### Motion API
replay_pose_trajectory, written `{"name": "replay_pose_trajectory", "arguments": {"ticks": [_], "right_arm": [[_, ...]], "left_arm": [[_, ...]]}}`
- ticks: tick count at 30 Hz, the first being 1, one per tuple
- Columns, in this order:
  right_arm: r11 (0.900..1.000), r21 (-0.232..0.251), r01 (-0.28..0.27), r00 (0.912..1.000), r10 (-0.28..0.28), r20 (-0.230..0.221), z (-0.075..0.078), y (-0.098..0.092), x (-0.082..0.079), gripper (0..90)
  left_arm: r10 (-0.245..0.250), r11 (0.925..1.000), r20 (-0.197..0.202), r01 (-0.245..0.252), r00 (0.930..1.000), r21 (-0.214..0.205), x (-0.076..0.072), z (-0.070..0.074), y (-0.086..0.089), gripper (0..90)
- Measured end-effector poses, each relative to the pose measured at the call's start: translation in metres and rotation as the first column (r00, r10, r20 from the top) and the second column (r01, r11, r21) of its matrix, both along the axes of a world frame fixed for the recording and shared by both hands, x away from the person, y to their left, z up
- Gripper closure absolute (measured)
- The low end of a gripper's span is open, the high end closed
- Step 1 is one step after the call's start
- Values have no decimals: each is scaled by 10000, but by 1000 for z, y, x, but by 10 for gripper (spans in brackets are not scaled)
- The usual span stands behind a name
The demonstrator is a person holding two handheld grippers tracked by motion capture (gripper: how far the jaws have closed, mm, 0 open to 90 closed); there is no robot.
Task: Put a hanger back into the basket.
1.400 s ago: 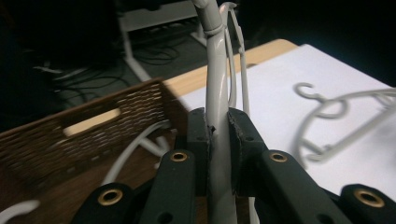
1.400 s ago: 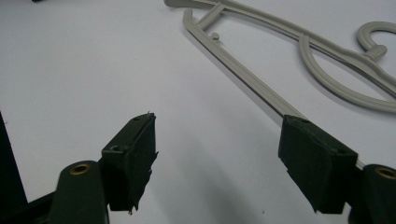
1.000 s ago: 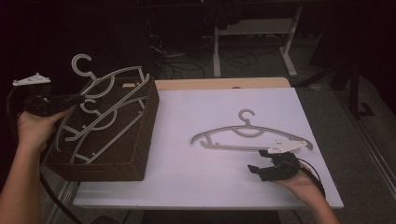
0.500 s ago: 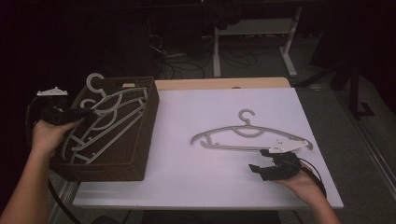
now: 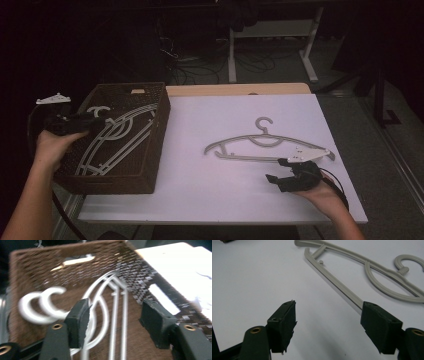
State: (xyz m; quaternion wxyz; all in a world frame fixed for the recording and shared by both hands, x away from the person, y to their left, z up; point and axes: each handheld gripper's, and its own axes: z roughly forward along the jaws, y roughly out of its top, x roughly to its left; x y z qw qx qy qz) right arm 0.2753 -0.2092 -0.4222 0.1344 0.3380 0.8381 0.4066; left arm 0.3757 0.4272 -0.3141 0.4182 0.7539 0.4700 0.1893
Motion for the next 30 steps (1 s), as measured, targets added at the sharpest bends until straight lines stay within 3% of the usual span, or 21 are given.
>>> {"name": "replay_pose_trajectory", "arguments": {"ticks": [1, 4, 5, 9, 11, 12, 14, 15, 16, 18, 20, 21, 22, 23, 24, 25, 26, 28, 29, 30], "right_arm": [[10000, 41, 22, 10000, -22, -16, 1, 0, 0, 274], [9999, 93, 45, 10000, -45, 10, 3, 2, 2, 274], [10000, 63, 41, 10000, -41, 48, 4, 2, 3, 274], [9999, 99, 107, 9999, -108, 104, 7, 2, 4, 274], [9998, 117, 138, 9998, -139, 147, 7, 0, 4, 274], [9998, 95, 158, 9997, -159, 166, 8, 0, 5, 275], [9998, 86, 188, 9996, -190, 211, 9, -1, 6, 277], [9997, 94, 222, 9996, -224, 196, 9, -1, 7, 277], [9996, 90, 254, 9994, -256, 233, 10, -1, 8, 277], [9995, 96, 309, 9993, -311, 228, 12, -1, 11, 279], [9992, 101, 397, 9989, -400, 253, 14, 0, 15, 290], [9990, 91, 443, 9988, -445, 223, 15, 0, 17, 302], [9987, 52, 503, 9984, -504, 266, 15, 1, 20, 323], [9986, 48, 518, 9984, -519, 228, 15, 2, 21, 341], [9986, 30, 522, 9984, -523, 192, 15, 4, 24, 371], [9986, 30, 522, 9984, -523, 192, 15, 4, 24, 371], [9987, -83, 505, 9987, -505, 60, 14, 7, 29, 458], [9984, -159, 535, 9986, -535, -19, 13, 9, 33, 530], [9984, -159, 535, 9986, -535, -19, 13, 9, 33, 530], [9984, -200, 527, 9986, -529, -81, 12, 11, 36, 574]], "left_arm": [[0, 10000, 0, 0, 10000, 0, 0, 0, 0, 361], [-758, 9970, 245, 761, 9968, -132, -3, 10, -28, 339], [-758, 9970, 245, 761, 9968, -132, -3, 10, -28, 331], [-1501, 9871, 577, 1529, 9870, -482, -9, 18, -71, 303], [-1626, 9848, 585, 1656, 9850, -520, -9, 19, -77, 285], [-1884, 9787, 701, 1932, 9796, -699, -11, 21, -95, 281], [-2166, 9719, 779, 2225, 9731, -770, -13, 22, -113, 271], [-2166, 9719, 779, 2225, 9731, -770, -13, 22, -113, 269], [-2480, 9634, 857, 2549, 9650, -830, -14, 23, -132, 263], [-2834, 9534, 861, 2903, 9551, -822, -15, 22, -151, 243], [-3056, 9464, 825, 3121, 9486, -827, -14, 20, -170, 231], [-3056, 9464, 825, 3121, 9486, -827, -14, 20, -170, 214], [-3330, 9361, 797, 3396, 9396, -919, -15, 16, -187, 205], [-3330, 9361, 797, 3396, 9396, -919, -15, 16, -187, 202], [-3593, 9249, 807, 3663, 9297, -1022, -16, 10, -204, 197], [-3593, 9249, 807, 3663, 9297, -1022, -16, 10, -204, 189], [-3841, 9148, 769, 3905, 9201, -1034, -17, 4, -220, 179], [-4034, 9068, 723, 4091, 9121, -1015, -19, -4, -234, 174], [-4034, 9068, 723, 4091, 9121, -1015, -19, -4, -234, 167], [-4178, 9012, 612, 4220, 9065, -988, -20, -11, -245, 167]]}}
